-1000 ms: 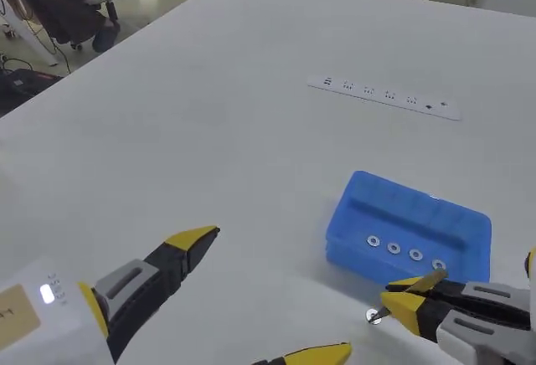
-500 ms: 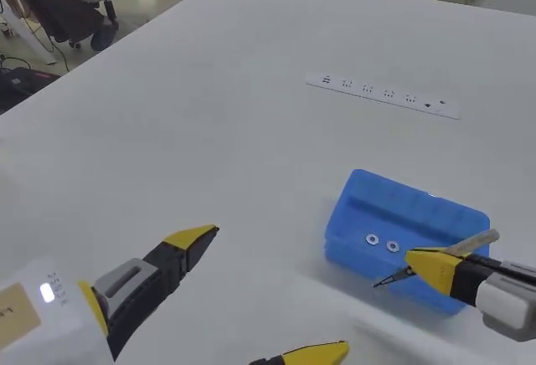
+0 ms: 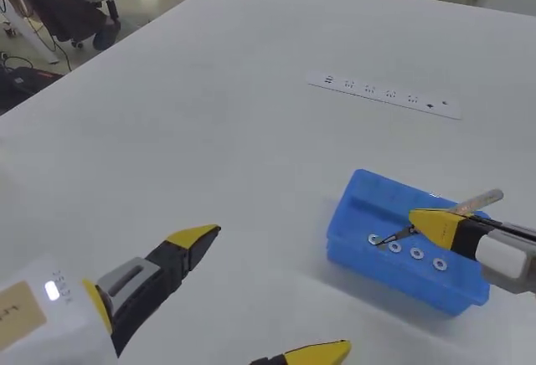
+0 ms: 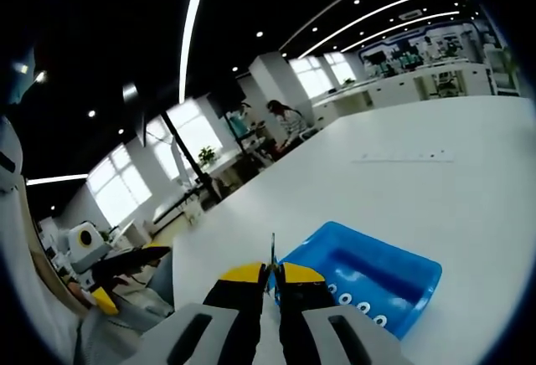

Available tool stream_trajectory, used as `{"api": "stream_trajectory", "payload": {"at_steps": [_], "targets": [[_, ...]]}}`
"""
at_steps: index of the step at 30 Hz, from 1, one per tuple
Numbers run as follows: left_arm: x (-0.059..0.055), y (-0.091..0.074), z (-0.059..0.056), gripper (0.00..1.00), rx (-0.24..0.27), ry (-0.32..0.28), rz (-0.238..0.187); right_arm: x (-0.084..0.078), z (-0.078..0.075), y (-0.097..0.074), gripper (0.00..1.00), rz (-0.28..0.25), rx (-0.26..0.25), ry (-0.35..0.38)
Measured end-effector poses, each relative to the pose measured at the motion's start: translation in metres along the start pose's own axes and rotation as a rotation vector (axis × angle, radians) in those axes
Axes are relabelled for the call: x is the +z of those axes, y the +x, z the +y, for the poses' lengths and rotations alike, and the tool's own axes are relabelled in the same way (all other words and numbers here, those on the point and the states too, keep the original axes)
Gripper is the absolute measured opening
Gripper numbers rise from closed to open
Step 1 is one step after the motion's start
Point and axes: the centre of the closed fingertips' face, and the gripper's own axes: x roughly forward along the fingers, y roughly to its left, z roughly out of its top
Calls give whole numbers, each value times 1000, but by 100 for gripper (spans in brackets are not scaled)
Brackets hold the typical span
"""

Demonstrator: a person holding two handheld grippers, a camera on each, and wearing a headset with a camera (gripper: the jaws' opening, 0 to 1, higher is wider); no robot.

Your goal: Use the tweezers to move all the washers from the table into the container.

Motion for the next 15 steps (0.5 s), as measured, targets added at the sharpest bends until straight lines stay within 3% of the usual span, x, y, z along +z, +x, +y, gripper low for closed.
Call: {"api": "stream_trajectory", "payload": {"at_steps": [15], "targets": [[-2, 1, -1, 84, -1, 7, 12, -10, -31, 30, 3, 84, -64, -95]]}}
